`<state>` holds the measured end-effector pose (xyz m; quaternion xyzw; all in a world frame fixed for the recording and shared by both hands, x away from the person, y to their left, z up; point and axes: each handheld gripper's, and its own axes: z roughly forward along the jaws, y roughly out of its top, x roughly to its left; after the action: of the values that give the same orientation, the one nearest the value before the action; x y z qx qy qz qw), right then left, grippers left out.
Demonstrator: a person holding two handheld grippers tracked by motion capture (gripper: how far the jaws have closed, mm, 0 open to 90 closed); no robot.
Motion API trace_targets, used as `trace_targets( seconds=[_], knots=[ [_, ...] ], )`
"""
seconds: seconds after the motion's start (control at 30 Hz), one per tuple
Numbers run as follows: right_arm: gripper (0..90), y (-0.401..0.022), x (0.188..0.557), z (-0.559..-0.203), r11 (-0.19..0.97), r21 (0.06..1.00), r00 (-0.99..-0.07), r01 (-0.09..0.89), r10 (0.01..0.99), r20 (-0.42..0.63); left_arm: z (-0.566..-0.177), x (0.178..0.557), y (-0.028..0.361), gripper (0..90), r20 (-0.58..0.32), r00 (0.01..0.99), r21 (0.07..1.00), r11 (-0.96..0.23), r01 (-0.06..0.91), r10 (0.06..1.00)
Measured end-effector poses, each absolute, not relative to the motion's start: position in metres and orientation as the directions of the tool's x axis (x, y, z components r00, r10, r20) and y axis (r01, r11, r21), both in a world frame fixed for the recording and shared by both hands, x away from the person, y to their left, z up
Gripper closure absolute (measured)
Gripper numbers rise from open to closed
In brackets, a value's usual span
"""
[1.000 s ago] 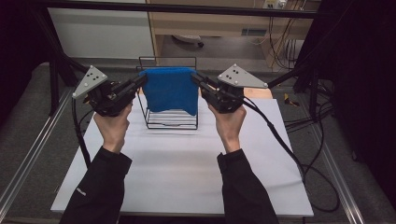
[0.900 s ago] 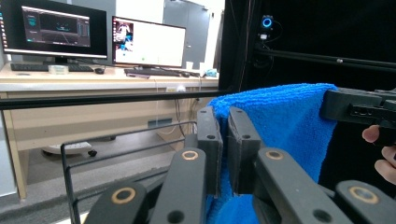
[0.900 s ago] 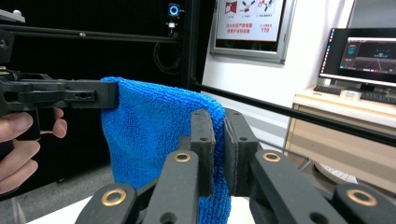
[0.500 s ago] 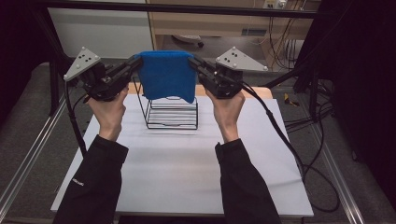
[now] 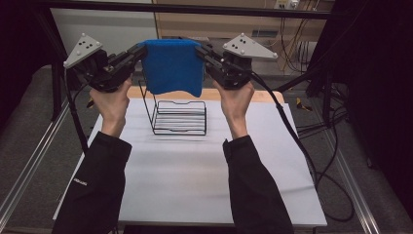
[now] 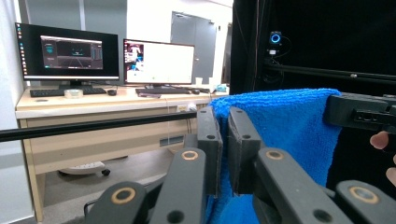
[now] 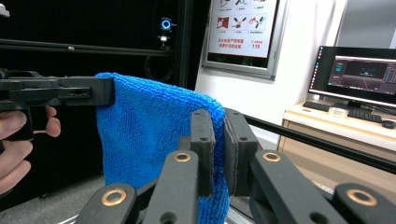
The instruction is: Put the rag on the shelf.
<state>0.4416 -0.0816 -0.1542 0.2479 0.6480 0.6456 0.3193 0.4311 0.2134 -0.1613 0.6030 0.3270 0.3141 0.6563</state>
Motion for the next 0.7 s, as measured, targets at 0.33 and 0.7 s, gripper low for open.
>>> trace_targets(
  seconds=[0.33, 0.7],
  knots=[
    [83.9, -0.077, 0.462, -0.143, 0.042, 0.994, -0.658, -0.099, 0.747, -0.097, -0.152, 0.449, 0.214, 84.3, -0.056, 0.58, 0.996, 0.09, -0.03, 0.813],
    [83.9, -0.075, 0.486, -0.145, 0.049, 0.994, -0.638, -0.098, 0.763, -0.1, -0.153, 0.472, 0.211, 84.3, -0.047, 0.556, 0.997, 0.077, -0.032, 0.83]
  ],
)
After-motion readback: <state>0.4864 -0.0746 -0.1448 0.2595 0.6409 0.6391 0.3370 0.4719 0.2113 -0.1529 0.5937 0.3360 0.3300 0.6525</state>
